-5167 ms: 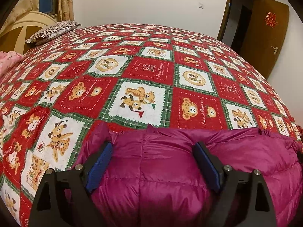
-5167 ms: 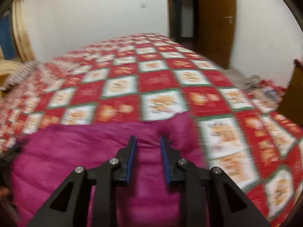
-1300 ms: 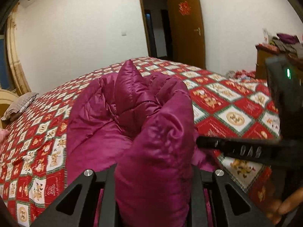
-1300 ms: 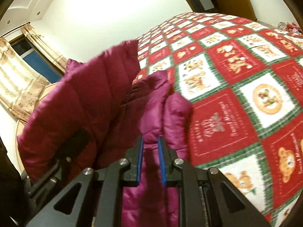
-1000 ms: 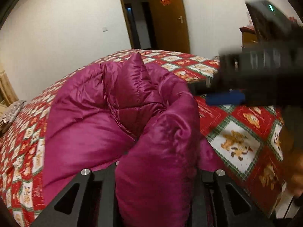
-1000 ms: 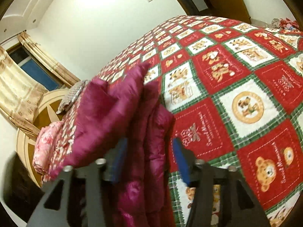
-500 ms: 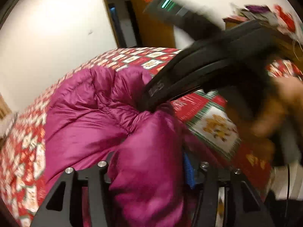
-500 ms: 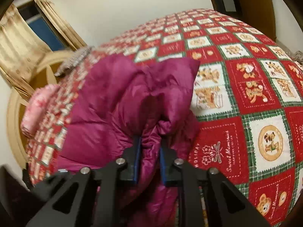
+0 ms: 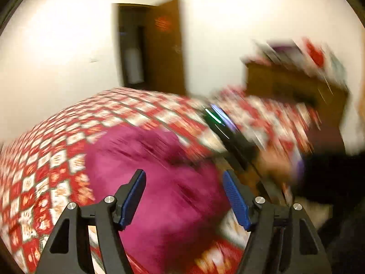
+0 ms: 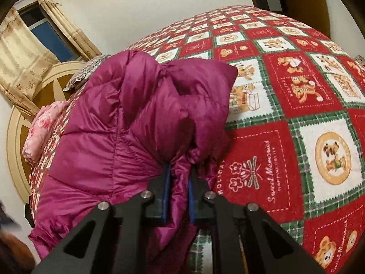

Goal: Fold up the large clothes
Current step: 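Fold the jacket bundle over with the right tool and press it down with the left tool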

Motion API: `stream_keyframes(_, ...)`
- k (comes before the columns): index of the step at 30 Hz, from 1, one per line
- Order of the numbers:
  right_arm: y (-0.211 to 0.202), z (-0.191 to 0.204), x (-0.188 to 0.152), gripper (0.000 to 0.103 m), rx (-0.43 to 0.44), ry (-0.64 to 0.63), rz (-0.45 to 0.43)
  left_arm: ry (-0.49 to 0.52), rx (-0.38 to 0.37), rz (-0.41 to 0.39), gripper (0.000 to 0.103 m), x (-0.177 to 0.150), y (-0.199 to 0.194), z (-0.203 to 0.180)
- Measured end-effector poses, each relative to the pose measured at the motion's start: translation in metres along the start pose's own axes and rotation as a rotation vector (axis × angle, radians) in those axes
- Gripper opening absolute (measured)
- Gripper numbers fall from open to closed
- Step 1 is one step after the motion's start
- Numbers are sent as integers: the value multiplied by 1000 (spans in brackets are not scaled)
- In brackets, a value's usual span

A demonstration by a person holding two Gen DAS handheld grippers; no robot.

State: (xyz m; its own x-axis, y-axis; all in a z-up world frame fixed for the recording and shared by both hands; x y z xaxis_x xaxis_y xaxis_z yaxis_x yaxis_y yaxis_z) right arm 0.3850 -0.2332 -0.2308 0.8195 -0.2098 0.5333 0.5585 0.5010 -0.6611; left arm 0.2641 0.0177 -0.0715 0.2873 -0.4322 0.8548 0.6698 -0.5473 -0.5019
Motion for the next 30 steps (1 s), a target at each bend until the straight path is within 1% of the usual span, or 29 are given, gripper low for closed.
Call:
stream_keyframes(1, 0, 0, 0, 13, -1, 0, -3, -56, 51, 5, 79, 8, 7, 19)
stream_keyframes(2, -1, 0, 0, 13, -2, 4, -5, -126, 139, 31, 79, 17, 25, 46)
stream_keyframes(3, -2, 0, -1, 13, -3, 8, -7, -173, 195, 57, 79, 19, 42, 63)
stream_keyframes(4, -3, 0, -2, 13, -6, 11, -9, -198, 222, 75, 79, 19, 53, 72)
stream_keyframes(6, -4, 1, -4, 13, -15, 7, -12, -248, 299, 148, 79, 12, 96, 92)
stream_keyframes(7, -5, 1, -4, 13, -20, 4, -13, -256, 323, 171, 79, 7, 110, 90)
stream_keyframes(8, -7, 0, -6, 13, -26, 1, -14, -279, 356, 218, 79, -2, 130, 95)
stream_keyframes(10, -9, 0, -7, 13, -30, 8, -14, -308, 385, 288, 79, -24, 150, 99)
stream_keyframes(11, -10, -1, -8, 13, -32, 10, -15, -323, 391, 306, 79, -35, 154, 98)
stream_keyframes(14, -11, 1, -9, 14, -36, 3, -16, -314, 441, 297, 80, -53, 154, 97)
stream_keyframes(16, -12, 1, -8, 14, -39, 1, -11, -293, 482, 302, 82, -57, 155, 94)
stream_keyframes(19, -24, 2, -3, 16, -71, -14, 1, -289, 512, 305, 84, -60, 158, 95)
stream_keyframes(22, -51, 12, 16, 21, -114, -23, -47, -286, 546, 302, 85, -62, 162, 98)
stream_keyframes(24, -71, 28, 38, 21, -136, -27, -96, -281, 574, 309, 86, -62, 164, 98)
stream_keyframes(26, -79, 40, 65, 22, -98, 55, -103, -273, 589, 315, 86, -61, 164, 97)
stream_keyframes(27, -78, 41, 72, 23, -75, 105, -97, -269, 594, 318, 86, -61, 164, 97)
stream_keyframes(28, -70, 50, 82, 23, -34, 189, -84, -270, 593, 319, 86, -62, 164, 98)
stream_keyframes(30, -50, 66, 92, 23, 15, 275, -63, -280, 591, 322, 86, -63, 164, 99)
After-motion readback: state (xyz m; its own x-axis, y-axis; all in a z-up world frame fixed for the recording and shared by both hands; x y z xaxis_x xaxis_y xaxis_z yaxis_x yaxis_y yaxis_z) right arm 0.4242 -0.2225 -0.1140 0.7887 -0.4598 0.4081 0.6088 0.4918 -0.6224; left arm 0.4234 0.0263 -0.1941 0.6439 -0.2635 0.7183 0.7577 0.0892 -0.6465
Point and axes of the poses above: each gripper's, at about its wrist camera, not at the fingertips, and y roughly the way its jaws point, z to its left, x to its top, the point moved 6 cm from there along y, roughly the way its jaws point, and after that the axes turned 8 degrees about y, right-handed, at the moved point
